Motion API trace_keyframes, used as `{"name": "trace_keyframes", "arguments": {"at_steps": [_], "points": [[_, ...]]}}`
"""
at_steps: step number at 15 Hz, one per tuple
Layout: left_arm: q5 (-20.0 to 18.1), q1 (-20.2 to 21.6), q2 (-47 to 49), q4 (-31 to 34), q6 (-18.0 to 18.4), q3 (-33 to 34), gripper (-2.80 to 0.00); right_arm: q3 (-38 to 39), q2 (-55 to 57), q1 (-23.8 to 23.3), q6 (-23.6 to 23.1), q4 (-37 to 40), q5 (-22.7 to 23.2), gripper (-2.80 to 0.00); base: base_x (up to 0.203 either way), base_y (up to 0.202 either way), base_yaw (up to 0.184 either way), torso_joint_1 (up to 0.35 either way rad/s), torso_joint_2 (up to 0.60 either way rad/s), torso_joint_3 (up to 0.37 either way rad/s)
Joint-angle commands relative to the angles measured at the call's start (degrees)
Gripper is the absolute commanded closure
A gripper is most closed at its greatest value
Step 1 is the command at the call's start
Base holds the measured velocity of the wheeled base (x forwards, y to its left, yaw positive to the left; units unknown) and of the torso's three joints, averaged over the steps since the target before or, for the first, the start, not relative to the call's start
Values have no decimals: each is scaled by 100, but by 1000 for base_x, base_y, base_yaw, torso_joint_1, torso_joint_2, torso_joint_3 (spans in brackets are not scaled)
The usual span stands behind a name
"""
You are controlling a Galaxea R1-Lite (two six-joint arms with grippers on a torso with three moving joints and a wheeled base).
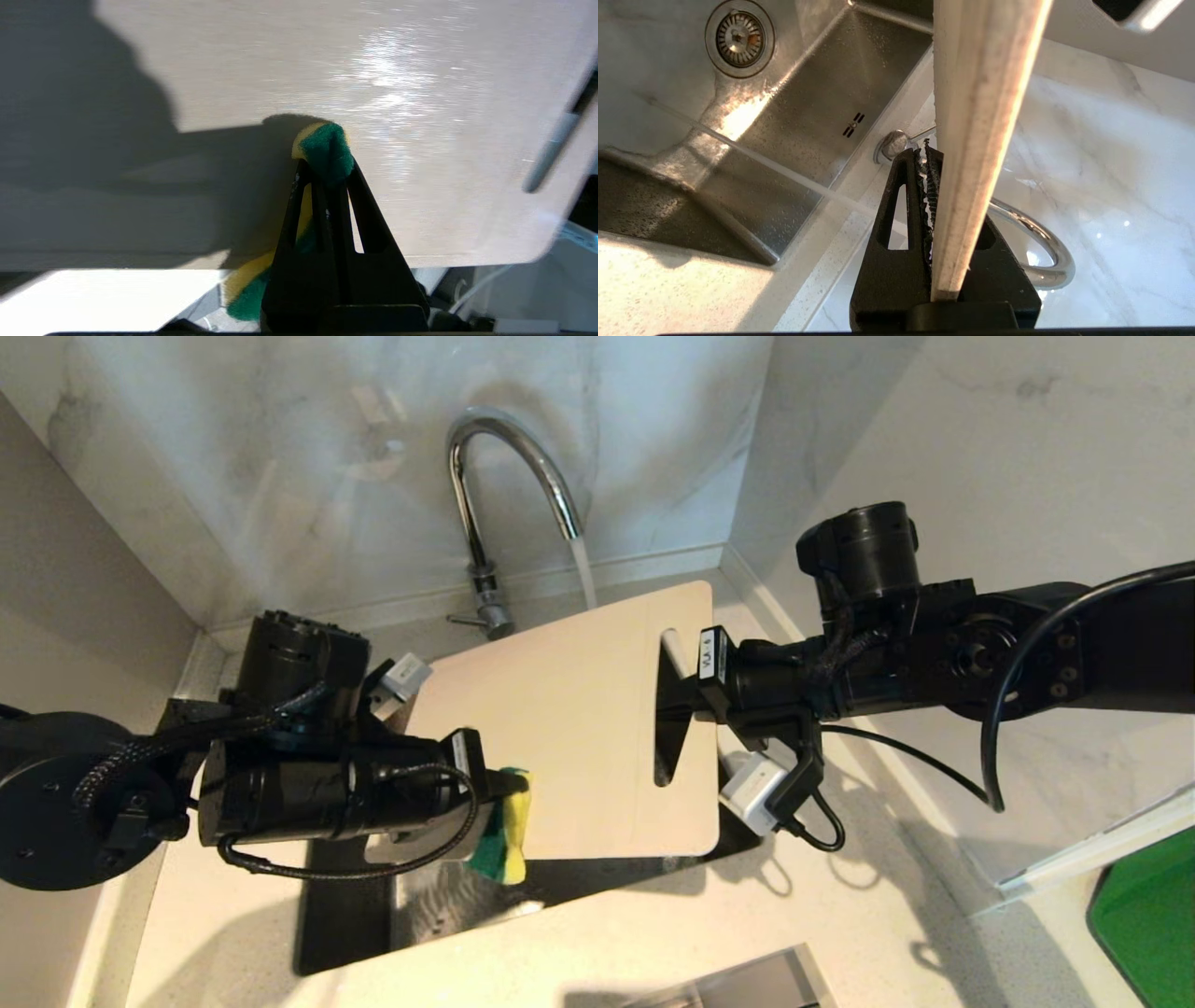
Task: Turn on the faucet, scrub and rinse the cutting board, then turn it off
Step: Scrub the cutting board underwater
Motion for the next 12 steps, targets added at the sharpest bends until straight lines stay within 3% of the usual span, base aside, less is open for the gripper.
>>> {"name": "trace_keyframes", "arguments": {"at_steps": [1, 12], "points": [[-21, 337, -140, -30, 171, 324, 0, 28, -20, 0, -80, 0, 20, 0, 0, 0, 0, 0, 0, 0], [-365, 1593, -182, -896, 719, 1540, 0, 142, -82, 9, -72, -36, 20, 0, 0, 0, 0, 0, 0, 0]]}}
